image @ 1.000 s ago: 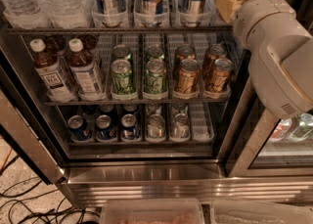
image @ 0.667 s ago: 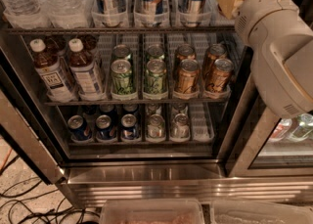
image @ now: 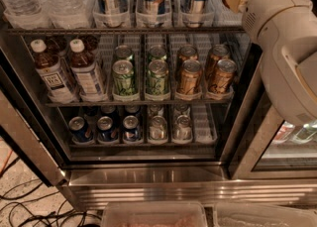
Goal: Pick coke can from top shelf of fridge
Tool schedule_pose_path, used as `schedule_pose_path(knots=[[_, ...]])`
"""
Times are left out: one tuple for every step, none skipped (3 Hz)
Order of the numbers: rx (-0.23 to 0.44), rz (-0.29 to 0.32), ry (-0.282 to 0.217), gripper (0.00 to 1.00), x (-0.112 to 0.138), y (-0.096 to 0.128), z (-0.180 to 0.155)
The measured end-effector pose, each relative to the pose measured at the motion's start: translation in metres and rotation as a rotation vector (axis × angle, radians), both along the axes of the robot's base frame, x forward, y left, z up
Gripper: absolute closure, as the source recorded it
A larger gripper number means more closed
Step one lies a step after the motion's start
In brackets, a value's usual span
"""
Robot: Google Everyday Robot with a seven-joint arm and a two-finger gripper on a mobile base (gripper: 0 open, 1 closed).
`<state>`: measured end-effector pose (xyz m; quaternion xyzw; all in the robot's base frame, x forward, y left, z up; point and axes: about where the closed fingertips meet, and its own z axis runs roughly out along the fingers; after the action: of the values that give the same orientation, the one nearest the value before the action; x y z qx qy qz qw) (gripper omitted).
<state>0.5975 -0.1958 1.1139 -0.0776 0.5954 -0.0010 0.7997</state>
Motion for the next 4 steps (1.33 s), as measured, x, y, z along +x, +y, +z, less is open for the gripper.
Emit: schedule_pose_path(knots=[[-0.03, 0.016, 0.024, 1.0, -0.013, 0.002, -0.013], [-0.066, 0.047, 0.073, 1.0, -0.027, 0.002, -0.033], [-0.069, 0.051, 0.077, 1.0, -0.028, 0.002, -0.031], [-0.069, 0.051, 0.077, 1.0, -0.028, 0.002, -0.028]])
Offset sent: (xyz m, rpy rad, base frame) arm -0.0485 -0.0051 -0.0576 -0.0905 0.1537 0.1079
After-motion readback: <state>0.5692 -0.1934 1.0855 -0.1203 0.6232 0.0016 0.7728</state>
